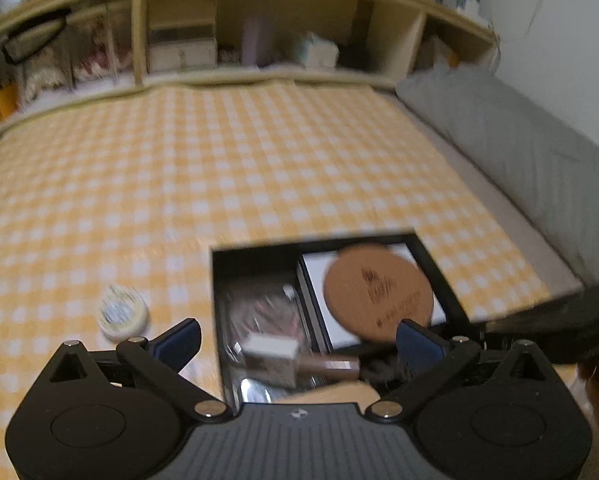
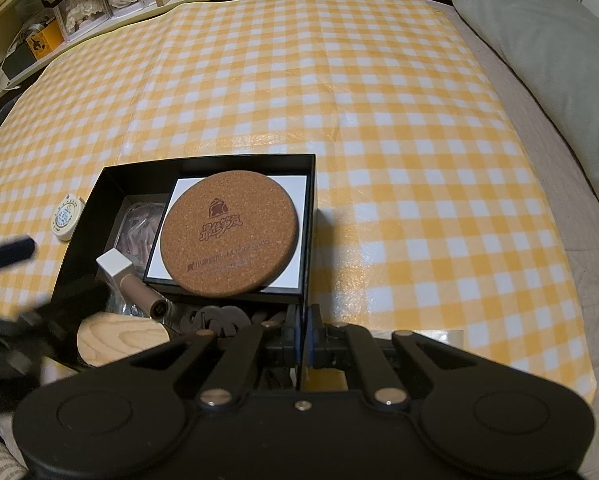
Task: Organize rigid objects
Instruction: 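Open the left tool to release the stamp and withdraw, then move the left tool to the round tape measure and grasp it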
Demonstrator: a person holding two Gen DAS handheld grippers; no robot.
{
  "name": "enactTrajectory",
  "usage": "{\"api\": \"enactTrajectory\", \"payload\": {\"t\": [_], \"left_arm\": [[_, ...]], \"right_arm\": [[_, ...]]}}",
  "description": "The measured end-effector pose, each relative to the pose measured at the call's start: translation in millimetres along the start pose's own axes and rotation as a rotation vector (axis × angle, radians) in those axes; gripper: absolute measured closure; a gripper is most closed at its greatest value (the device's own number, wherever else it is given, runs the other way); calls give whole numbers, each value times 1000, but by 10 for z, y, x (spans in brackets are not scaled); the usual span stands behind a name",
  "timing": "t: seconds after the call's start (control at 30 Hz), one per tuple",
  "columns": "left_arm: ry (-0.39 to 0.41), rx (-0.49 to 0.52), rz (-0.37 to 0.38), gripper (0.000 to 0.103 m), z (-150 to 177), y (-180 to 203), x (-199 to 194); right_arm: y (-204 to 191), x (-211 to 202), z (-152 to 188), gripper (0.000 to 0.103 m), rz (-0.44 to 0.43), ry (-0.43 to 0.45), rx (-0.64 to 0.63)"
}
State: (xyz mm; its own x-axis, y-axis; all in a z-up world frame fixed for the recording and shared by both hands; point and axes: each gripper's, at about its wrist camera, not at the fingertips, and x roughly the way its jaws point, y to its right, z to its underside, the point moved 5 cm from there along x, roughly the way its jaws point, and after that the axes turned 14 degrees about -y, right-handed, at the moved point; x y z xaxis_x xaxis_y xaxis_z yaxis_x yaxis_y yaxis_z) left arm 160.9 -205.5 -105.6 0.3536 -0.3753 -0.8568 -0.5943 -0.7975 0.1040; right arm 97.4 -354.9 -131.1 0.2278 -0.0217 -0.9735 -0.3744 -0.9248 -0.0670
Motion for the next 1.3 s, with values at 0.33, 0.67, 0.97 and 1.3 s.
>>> {"api": "enactTrajectory", "payload": {"t": [0.33, 0.67, 0.97, 1.3], "left_arm": [[126, -99, -54, 0, -231, -433, -350], [152, -225, -166, 0, -222, -1057, -190], [60, -253, -257, 0, -11, -1302, 303], [-20, -186, -272, 0, 211, -1354, 732]], "right_arm": [[2, 0, 0, 99, -2, 2, 6], [21, 5, -7, 100, -6, 2, 16], [31, 8, -10, 99, -4, 1, 16], [20, 10, -13, 99, -1, -1, 16]]}}
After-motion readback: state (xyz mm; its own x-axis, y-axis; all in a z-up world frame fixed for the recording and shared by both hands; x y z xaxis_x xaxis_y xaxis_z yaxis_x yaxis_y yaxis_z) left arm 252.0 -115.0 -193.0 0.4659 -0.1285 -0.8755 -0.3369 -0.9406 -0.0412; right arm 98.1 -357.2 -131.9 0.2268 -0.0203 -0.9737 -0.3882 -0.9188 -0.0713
